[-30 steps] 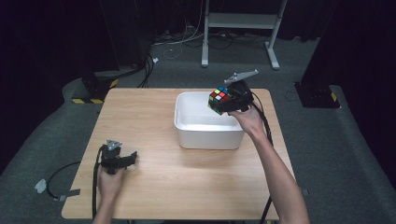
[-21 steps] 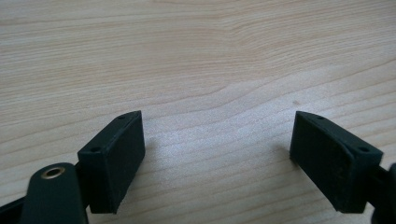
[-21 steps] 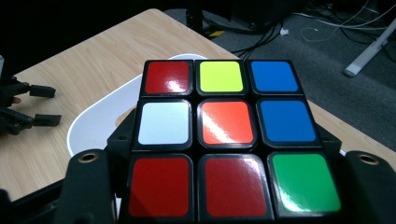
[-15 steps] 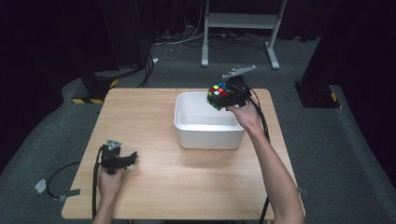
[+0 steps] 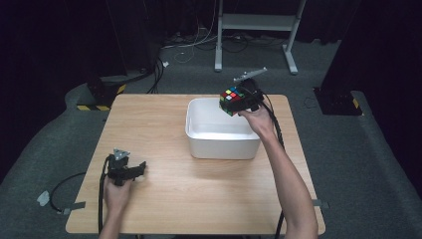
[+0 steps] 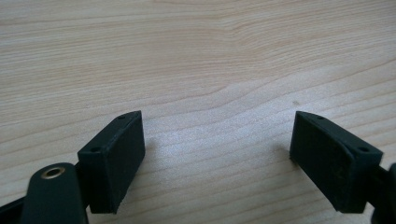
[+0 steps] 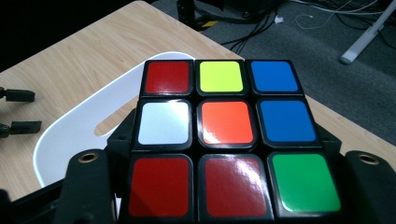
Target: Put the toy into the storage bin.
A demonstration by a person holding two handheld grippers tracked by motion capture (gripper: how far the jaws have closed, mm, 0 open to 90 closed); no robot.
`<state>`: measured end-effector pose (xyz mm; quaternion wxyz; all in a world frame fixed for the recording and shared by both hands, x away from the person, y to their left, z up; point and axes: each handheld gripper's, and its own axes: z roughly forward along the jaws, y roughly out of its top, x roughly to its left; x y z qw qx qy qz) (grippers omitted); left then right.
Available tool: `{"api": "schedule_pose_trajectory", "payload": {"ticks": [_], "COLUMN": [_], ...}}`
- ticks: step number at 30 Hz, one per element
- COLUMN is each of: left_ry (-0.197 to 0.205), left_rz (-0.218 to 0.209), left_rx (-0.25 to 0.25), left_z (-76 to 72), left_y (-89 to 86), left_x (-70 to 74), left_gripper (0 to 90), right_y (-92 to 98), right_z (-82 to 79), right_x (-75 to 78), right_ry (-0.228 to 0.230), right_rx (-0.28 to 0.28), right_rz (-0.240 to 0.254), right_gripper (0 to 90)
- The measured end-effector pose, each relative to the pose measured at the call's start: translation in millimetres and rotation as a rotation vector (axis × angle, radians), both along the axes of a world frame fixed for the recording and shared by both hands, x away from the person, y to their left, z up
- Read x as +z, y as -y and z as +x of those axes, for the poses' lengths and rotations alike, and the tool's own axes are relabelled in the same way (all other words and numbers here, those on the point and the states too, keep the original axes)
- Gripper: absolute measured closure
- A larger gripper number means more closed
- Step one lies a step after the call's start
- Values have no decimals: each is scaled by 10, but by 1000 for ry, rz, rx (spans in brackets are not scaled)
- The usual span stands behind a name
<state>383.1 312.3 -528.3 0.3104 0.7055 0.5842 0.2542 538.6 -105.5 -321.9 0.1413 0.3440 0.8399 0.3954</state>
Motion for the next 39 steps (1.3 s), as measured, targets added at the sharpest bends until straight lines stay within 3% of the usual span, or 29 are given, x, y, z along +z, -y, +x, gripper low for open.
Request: {"api": "schedule_pose_trajectory", "payload": {"ticks": [14,17,30,39], "left_ry": [1,0,0,0], "left_rz": [1,1,1,1], "left_rx": [0,0,0,0], "left_z": [0,0,0,0], "left_y": [0,1,1,1], "left_x": [0,0,0,0], "left_gripper": [181,182,182,182], "right_y": [31,24,84,82], "right_z": [123,138,200,225], "right_x": [-126,-156,-270,-320], "right_ry": [-24,-33,-62,-60], "right_rx": [-61,-66,-93,-98], "right_rz": [-4,-24,-26,-44], "right_gripper": [336,337,336,337]}}
